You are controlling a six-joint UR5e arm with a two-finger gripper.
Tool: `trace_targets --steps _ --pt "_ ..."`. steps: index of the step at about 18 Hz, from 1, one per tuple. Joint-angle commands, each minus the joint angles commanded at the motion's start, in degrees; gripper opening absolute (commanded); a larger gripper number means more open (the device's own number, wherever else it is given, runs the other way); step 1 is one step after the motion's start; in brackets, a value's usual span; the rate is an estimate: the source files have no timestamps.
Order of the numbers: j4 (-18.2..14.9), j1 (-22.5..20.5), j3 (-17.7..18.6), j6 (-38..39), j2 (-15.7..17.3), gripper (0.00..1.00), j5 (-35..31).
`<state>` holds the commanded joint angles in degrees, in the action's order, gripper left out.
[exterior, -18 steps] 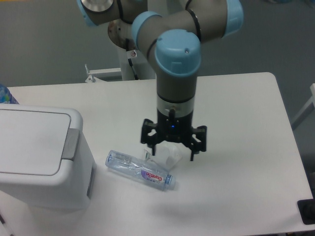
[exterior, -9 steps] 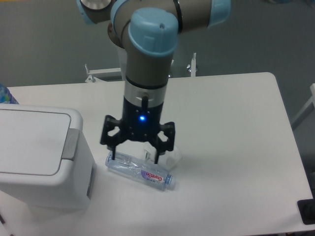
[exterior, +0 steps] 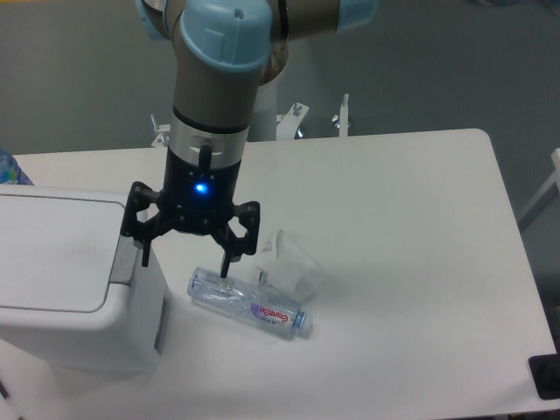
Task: Open the trash can
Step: 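Lower the gripper finger onto the lid's front edge and hook it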
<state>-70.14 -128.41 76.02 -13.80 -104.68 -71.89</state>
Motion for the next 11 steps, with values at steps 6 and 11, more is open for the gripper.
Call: trace_targets --steps 6,11 --pt "-1.14 0.88 0.62 0.18 0.27 1.00 -1.14" --pt "-0.97 1.06 0.62 0.26 -0.17 1.00 -2.38"
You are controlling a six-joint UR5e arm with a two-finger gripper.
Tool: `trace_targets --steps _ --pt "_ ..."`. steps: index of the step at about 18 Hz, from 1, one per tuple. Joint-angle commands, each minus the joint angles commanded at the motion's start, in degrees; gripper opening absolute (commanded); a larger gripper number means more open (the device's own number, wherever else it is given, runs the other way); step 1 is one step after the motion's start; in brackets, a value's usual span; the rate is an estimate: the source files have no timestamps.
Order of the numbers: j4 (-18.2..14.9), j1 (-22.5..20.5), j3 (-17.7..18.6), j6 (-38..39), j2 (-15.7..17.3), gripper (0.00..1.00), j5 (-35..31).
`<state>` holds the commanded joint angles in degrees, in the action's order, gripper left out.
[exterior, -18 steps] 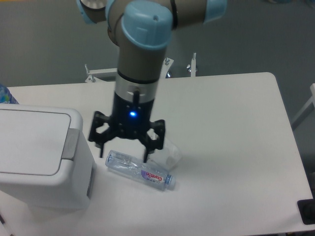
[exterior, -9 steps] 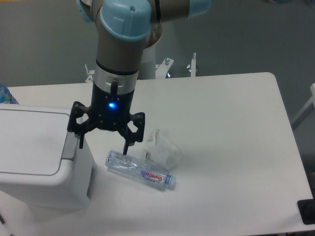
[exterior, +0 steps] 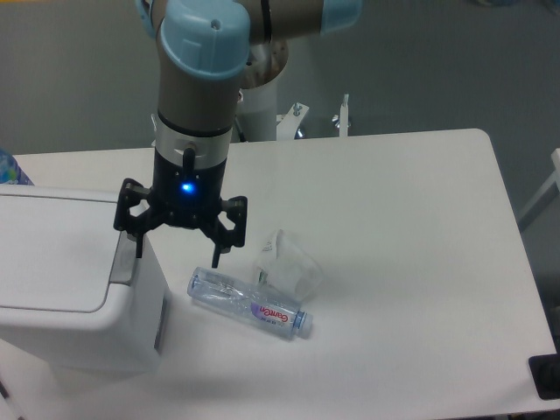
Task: Open the trash can
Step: 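Lower the gripper finger onto the lid's front edge and hook it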
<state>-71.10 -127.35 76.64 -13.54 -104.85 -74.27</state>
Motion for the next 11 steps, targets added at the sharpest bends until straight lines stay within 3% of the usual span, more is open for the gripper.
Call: trace_targets --steps 11 --pt "0.79 1.41 -0.09 2.64 -1.23 1.00 -0.09"
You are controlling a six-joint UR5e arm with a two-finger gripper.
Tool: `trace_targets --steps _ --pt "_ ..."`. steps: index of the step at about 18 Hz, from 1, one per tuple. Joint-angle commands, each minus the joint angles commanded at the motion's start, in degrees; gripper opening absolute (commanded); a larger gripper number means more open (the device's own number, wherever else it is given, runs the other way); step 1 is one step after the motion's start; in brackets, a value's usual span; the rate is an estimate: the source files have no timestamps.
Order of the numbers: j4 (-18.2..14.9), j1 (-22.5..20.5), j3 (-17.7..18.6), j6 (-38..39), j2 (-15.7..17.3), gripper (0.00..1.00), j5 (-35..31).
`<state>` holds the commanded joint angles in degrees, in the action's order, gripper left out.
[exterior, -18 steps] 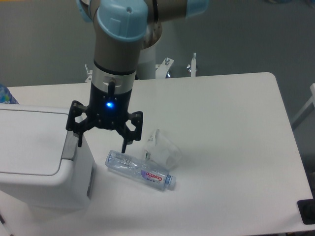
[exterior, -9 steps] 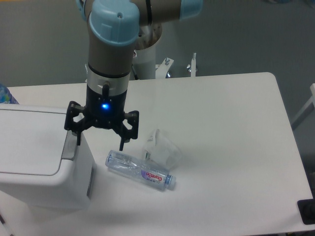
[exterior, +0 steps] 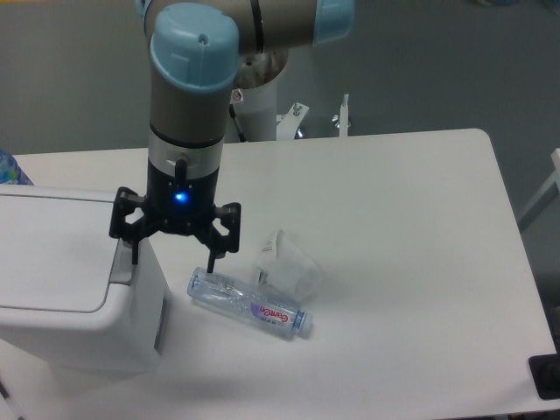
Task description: Open the trash can
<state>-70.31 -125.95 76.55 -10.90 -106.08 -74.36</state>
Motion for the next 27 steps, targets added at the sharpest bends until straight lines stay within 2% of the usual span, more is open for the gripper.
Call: trace_targets --steps 27 --pt "0.00 0.70 -0.53 -0.53 -0.44 1.00 -1.93"
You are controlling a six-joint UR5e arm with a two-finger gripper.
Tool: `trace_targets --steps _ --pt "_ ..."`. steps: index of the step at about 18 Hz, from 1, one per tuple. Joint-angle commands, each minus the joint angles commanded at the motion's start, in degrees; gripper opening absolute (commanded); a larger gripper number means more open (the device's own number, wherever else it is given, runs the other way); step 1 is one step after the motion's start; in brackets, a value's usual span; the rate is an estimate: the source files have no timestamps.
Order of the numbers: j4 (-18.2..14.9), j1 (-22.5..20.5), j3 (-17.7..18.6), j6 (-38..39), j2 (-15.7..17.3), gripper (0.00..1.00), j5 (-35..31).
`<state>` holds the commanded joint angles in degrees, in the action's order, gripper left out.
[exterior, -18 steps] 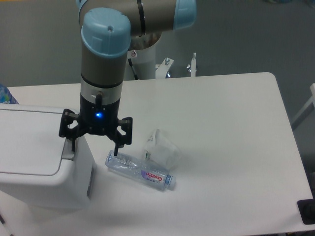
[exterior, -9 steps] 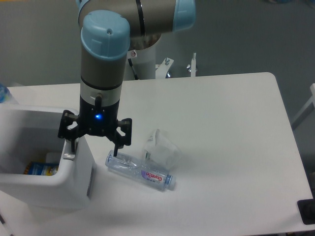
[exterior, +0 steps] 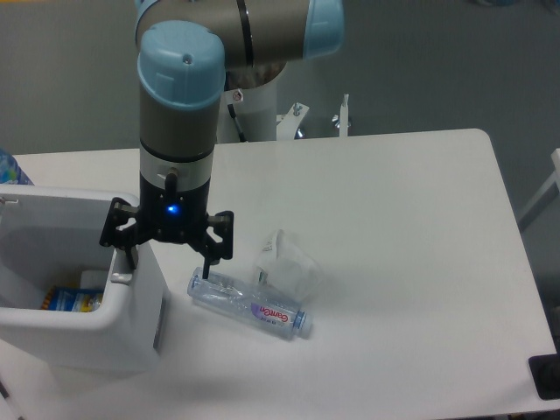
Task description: Open the trash can
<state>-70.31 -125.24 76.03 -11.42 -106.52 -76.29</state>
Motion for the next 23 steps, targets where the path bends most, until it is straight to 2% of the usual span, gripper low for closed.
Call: trace_targets --steps 3,6,12,16,21,23 --pt "0.17 -0.09 -0.35 -0.70 0.00 1.00 -1.93" --pt "-0.09 -0.87 -0.53 -4.91 0.09 1.00 -4.22" --pt "-0.09 -7.37 -0.44 -13.00 -0.17 1.00 -4.40" --pt "0.09 -12.99 -0.35 -18.53 -2.54 1.00 -4.57" --pt "-0.96 -20.03 0.61 -31.88 -3.43 1.00 -4.66" --pt "-0.44 -21.27 2.45 -35.67 -3.43 1.00 -4.84"
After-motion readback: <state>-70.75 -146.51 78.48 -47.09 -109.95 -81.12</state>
